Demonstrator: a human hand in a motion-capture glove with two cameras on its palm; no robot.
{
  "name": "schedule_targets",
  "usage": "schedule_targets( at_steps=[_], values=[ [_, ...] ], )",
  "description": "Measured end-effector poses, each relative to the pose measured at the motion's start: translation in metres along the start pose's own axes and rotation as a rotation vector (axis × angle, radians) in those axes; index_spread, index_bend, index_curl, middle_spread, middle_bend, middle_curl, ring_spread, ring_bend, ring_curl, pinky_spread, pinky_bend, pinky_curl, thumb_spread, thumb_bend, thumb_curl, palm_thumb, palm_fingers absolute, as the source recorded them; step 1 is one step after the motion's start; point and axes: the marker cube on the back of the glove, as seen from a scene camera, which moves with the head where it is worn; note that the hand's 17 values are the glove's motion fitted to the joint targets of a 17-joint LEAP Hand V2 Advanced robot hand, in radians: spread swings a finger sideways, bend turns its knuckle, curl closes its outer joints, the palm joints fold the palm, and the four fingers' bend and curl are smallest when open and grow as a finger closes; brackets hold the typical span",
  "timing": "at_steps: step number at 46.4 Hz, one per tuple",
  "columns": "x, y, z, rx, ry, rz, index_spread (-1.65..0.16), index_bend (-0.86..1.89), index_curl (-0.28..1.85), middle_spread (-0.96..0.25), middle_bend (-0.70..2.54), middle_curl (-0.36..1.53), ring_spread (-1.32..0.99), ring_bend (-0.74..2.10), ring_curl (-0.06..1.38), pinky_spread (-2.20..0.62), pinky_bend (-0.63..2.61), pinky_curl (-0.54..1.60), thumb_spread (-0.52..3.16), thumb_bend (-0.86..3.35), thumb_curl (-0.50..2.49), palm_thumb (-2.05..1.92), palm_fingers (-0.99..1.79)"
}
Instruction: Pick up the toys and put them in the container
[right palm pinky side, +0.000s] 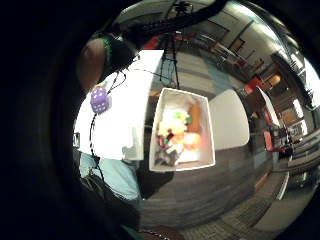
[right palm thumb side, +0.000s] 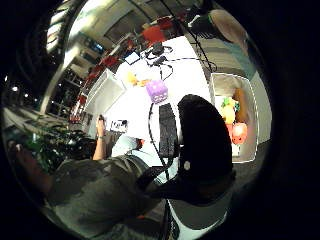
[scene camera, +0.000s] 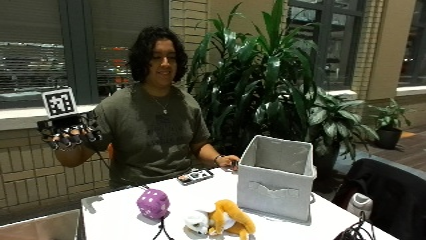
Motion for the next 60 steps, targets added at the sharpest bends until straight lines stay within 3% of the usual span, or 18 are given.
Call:
schedule_targets(
  at_steps=[9, 13, 17, 21, 28, 31, 36, 42, 45, 48, 51, 56, 60],
  values=[
    [0.000, 0.003, 0.000, -0.052, 0.000, 0.008, -0.28, 0.25, 0.13, -0.10, 0.17, 0.06, -0.17, 0.27, 0.09, -0.02, 0.57, 0.20, 1.05, -0.01, 0.03, -0.02, 0.37],
    [0.000, 0.018, -0.005, -0.147, -0.006, -0.015, -0.32, 0.25, 0.16, -0.11, 0.17, 0.08, -0.20, 0.28, 0.10, -0.02, 0.59, 0.22, 1.22, -0.01, 0.04, -0.03, 0.36],
    [-0.001, 0.006, 0.001, -0.081, -0.011, -0.012, -0.34, 0.26, 0.18, -0.12, 0.17, 0.10, -0.22, 0.29, 0.11, -0.03, 0.60, 0.23, 1.34, -0.02, 0.06, -0.04, 0.35],
    [-0.006, 0.001, 0.009, -0.127, -0.072, -0.057, -0.36, 0.26, 0.20, -0.13, 0.18, 0.12, -0.23, 0.30, 0.12, -0.03, 0.61, 0.24, 1.41, -0.02, 0.08, -0.04, 0.34],
    [-0.057, -0.052, 0.084, -0.062, -0.275, -0.143, -0.38, 0.28, 0.23, -0.14, 0.20, 0.15, -0.25, 0.36, 0.13, -0.04, 0.59, 0.24, 1.47, -0.03, 0.10, -0.05, 0.45],
    [-0.078, -0.069, 0.125, -0.016, -0.259, -0.219, -0.39, 0.28, 0.24, -0.15, 0.20, 0.16, -0.26, 0.38, 0.14, -0.05, 0.60, 0.25, 1.44, -0.03, 0.11, -0.04, 0.48],
    [-0.121, -0.073, 0.194, -0.179, -0.238, -0.229, -0.40, 0.26, 0.26, -0.17, 0.18, 0.17, -0.26, 0.35, 0.15, -0.06, 0.65, 0.28, 1.39, -0.02, 0.14, -0.02, 0.43],
    [-0.152, -0.083, 0.248, -0.244, -0.155, -0.221, -0.42, 0.26, 0.29, -0.18, 0.16, 0.18, -0.25, 0.28, 0.14, -0.05, 0.75, 0.31, 1.35, 0.00, 0.18, 0.02, 0.37],
    [-0.159, -0.090, 0.262, -0.149, -0.120, -0.219, -0.42, 0.22, 0.27, -0.20, 0.18, 0.18, -0.27, 0.42, 0.17, -0.14, 0.80, 0.31, 1.38, 0.04, 0.21, 0.11, 0.60],
    [-0.158, -0.095, 0.258, -0.025, -0.077, -0.238, -0.41, 0.08, 0.19, -0.25, 0.31, 0.22, -0.35, 0.68, 0.21, -0.28, 0.87, 0.31, 1.39, 0.16, 0.29, 0.34, 1.08],
    [-0.155, -0.097, 0.242, 0.066, -0.054, -0.273, -0.42, 0.14, 0.20, -0.28, 0.42, 0.26, -0.39, 0.84, 0.29, -0.33, 0.98, 0.37, 1.33, 0.18, 0.34, 0.42, 1.29],
    [-0.167, -0.097, 0.184, 0.144, -0.167, -0.282, -0.44, 0.27, 0.26, -0.33, 0.66, 0.36, -0.42, 1.04, 0.41, -0.38, 1.01, 0.43, 1.29, 0.20, 0.41, 0.48, 1.36],
    [-0.216, -0.113, 0.125, 0.136, -0.333, -0.312, -0.47, 0.42, 0.31, -0.35, 0.84, 0.44, -0.43, 1.13, 0.46, -0.41, 1.00, 0.45, 1.25, 0.20, 0.46, 0.48, 1.35]
  ],
)
